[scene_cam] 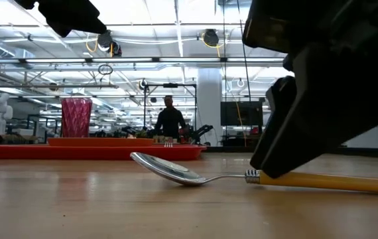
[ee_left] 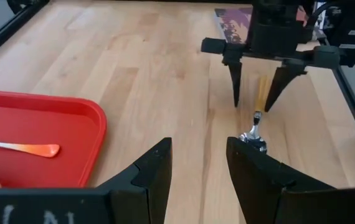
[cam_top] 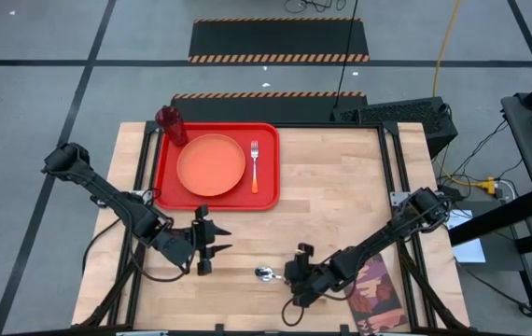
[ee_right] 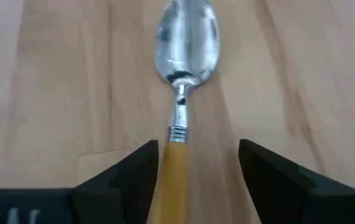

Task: Pick and place plate/cup/fork/spoon on tray
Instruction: Put the yellow spoon on the orange tray to the right of the orange fork

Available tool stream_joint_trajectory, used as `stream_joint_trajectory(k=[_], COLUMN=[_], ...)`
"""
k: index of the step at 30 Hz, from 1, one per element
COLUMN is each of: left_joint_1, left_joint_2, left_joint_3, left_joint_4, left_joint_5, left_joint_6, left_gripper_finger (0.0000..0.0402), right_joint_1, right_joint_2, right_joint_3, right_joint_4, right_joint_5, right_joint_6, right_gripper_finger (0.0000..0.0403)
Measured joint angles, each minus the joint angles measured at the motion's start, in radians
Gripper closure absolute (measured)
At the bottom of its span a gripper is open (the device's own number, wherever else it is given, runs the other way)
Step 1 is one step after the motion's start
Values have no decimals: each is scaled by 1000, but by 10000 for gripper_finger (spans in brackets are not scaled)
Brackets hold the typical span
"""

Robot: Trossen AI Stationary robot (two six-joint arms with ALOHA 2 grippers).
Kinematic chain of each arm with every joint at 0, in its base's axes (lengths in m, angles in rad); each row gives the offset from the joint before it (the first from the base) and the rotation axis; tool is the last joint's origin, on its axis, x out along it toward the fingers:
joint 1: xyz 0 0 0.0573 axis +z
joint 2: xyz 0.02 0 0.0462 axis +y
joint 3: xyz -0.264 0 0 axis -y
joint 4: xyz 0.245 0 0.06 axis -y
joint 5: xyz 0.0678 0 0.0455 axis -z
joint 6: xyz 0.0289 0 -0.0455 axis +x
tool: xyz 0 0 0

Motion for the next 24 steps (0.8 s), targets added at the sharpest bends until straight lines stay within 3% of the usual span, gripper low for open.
stream_joint_trajectory(k=[5,24], left_joint_1=[0,0], left_joint_2=[0,0], left_joint_3=[0,0], left_joint_4=[0,0], left_joint_5=[0,-1], left_joint_6=[7,7], left_gripper_finger=[245,245], right_joint_1=[-1,-7], right_joint_2=[0,50], right_joint_3=[-50,-97], right_joint_4=[130,279], right_joint_5=[-4,-2], right_joint_6=[-20,-31], right_gripper_finger=[210,306])
